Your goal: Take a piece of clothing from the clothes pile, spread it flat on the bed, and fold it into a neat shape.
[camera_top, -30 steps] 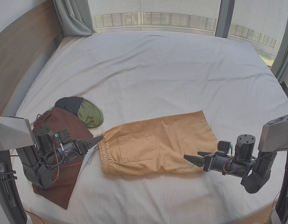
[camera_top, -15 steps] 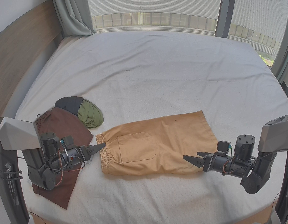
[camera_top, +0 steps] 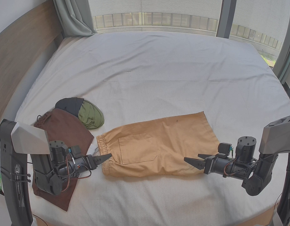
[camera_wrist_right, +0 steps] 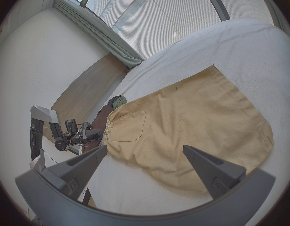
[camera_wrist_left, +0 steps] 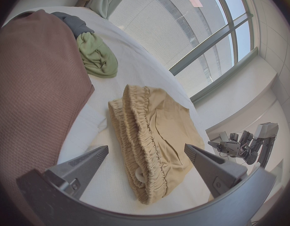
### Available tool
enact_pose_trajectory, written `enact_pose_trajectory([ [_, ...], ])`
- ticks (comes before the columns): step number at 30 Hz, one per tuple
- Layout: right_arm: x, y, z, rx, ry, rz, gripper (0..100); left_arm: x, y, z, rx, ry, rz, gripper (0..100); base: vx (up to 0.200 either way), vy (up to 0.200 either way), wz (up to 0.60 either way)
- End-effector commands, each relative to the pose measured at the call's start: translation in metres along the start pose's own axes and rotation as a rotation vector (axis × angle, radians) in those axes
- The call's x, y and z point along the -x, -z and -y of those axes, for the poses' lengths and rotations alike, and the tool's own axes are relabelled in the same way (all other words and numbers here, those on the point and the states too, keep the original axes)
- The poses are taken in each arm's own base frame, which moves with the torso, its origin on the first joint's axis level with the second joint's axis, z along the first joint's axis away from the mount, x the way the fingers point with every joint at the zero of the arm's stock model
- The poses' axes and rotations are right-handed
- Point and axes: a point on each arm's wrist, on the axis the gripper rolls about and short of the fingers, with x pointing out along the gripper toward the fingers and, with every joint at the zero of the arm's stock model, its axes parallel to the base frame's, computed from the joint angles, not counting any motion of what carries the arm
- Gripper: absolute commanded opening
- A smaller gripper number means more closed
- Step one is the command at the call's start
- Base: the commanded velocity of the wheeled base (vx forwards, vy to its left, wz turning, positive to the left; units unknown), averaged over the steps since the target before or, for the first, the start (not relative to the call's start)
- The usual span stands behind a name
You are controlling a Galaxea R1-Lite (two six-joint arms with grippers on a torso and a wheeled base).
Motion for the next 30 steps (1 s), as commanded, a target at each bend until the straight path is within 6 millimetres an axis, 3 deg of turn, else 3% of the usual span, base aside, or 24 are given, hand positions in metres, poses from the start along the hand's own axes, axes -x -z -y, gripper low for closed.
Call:
enact_pose_trajectory([
  [1, -0.001, 0.001, 0.001, -0.002, 0.000, -0.005, 100, -0.007, 0.009, -0.002, 0.012, 0.002, -0.025, 100, 0.000, 0.000, 0.00],
  [11, -0.002, 0.003, 0.002, -0.004, 0.000, -0.010, 100, -0.017, 0.023, -0.005, 0.061, 0.005, -0.065, 100, 0.000, 0.000, 0.00],
  [22, -0.003, 0.005, 0.003, -0.007, 0.003, -0.016, 100, -0.023, 0.010, 0.012, 0.261, 0.044, -0.031, 100, 0.000, 0.000, 0.00],
  [30, -0.004, 0.000, 0.001, 0.004, -0.009, 0.001, 100, -0.030, 0.009, 0.018, 0.281, 0.011, 0.008, 100, 0.000, 0.000, 0.00],
])
